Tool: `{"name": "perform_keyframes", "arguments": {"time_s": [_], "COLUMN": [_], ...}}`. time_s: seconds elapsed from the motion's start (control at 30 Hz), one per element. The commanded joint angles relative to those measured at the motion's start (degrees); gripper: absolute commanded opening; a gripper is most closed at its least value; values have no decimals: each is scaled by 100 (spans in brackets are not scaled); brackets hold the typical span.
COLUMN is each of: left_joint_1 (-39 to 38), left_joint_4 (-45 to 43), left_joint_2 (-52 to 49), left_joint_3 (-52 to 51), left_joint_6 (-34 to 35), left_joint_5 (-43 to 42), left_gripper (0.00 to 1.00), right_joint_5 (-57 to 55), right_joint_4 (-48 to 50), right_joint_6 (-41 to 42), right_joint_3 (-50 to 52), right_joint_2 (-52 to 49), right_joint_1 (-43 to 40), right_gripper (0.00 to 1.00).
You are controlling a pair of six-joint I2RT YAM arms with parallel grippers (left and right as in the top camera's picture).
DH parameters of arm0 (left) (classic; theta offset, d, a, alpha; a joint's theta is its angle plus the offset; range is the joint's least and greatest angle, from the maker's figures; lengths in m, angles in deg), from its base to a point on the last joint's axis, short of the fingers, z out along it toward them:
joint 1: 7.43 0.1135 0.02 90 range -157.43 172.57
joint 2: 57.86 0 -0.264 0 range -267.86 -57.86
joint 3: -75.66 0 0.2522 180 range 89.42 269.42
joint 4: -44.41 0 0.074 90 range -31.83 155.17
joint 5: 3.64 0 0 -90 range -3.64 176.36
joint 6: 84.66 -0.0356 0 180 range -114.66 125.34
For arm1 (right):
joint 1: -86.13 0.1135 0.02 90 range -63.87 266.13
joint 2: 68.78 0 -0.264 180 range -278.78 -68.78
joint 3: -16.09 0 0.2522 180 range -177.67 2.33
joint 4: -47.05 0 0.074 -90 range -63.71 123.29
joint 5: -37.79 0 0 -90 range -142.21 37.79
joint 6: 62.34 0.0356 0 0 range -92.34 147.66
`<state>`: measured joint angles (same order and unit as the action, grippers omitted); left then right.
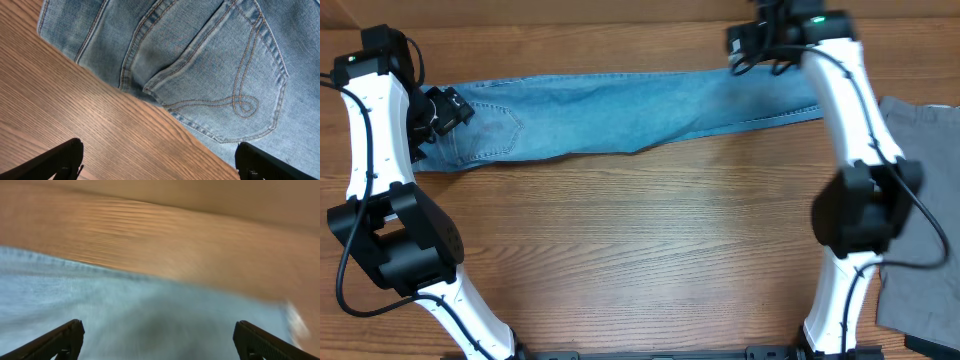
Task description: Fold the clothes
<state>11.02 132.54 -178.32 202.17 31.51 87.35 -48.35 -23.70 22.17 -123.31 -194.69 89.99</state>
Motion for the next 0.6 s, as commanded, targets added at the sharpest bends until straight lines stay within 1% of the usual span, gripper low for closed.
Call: {"name": "perform_keyframes", "arguments": {"time_s": [0.0, 0.03, 0.07, 0.17, 0.27, 0.33, 0.37, 0.4, 0.5, 0.57], "left_joint_1": [-22, -22, -22, -22, -22, -22, -22, -22, -22, -22], "left_joint_4": [15, 15, 15, 15, 13, 13, 15, 13, 15, 13], "left_joint_2": [-76, -79, -76, -79, -76, -76, -76, -79, -76, -79], "left_joint_3": [-20, -20, -20, -20, -20, -20, -20, -20, -20, -20], "left_joint_6": [-87, -87, -87, -87, -87, -87, -87, -87, -87, -87], "left_joint_5": [-59, -59, -59, -61, -61, -59, -61, -61, -61, -61], "left_gripper": [100, 100, 100, 100, 100, 100, 100, 100, 100, 100], "right_joint_5": [-358, -258, -109, 551, 662, 763, 925, 1314, 2476, 2721], "right_joint_4": [-879, -1145, -1285, -1552, -1530, -1344, -1193, -953, -210, 195], "right_joint_6": [2225, 2610, 2811, 2894, 2992, 3174, 3259, 3279, 3279, 3394], "right_joint_3": [-85, -57, -7, 201, 544, 903, 1099, 1338, 1919, 2229], "right_joint_2": [127, 120, 116, 116, 116, 114, 114, 114, 114, 114], "right_joint_1": [-592, -778, -911, -1298, -1523, -1604, -1620, -1626, -1572, -1458], "right_gripper": [100, 100, 100, 100, 99, 89, 83, 71, 60, 56]}}
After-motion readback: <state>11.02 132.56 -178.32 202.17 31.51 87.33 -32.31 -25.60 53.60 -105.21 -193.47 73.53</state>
